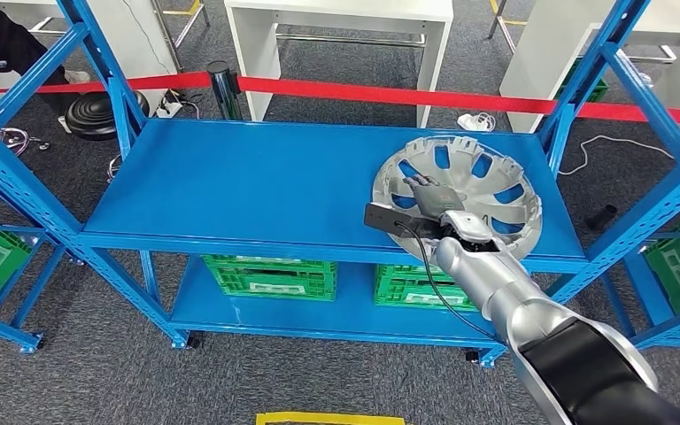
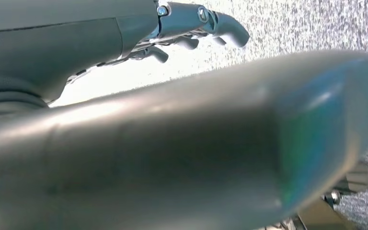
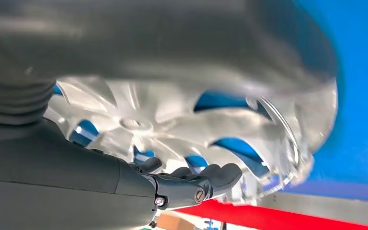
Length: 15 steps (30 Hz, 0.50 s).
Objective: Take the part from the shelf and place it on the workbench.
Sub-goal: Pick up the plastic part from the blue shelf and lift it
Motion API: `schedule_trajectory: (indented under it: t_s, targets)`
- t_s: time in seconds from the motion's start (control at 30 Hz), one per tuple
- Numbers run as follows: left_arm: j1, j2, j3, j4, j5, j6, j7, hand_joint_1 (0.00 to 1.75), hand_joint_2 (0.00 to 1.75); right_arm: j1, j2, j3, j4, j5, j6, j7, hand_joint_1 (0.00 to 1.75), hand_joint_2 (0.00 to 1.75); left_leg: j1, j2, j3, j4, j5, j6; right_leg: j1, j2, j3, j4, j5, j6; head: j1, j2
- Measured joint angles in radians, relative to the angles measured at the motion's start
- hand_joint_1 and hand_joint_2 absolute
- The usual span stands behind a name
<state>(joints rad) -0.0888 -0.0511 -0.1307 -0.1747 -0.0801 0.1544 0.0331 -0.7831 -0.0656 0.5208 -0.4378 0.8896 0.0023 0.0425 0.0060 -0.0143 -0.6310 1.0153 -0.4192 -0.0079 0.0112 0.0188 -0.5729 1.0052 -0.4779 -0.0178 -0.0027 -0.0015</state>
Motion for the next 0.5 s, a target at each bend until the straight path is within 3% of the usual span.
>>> schedule_trajectory:
  t_s: [0.5]
  targets:
    - [0.0, 0.0, 0.007, 0.0, -0.005, 0.006, 0.012, 0.0, 0.0, 0.093, 0.0, 0.006, -0.09, -0.011, -0.025, 0.063, 0.0, 1.75, 0.001, 0.0, 0.002, -0.001, 0.0, -0.001, 0.001, 0.0, 0.0, 0.002, -0.001, -0.002, 0.0, 0.0]
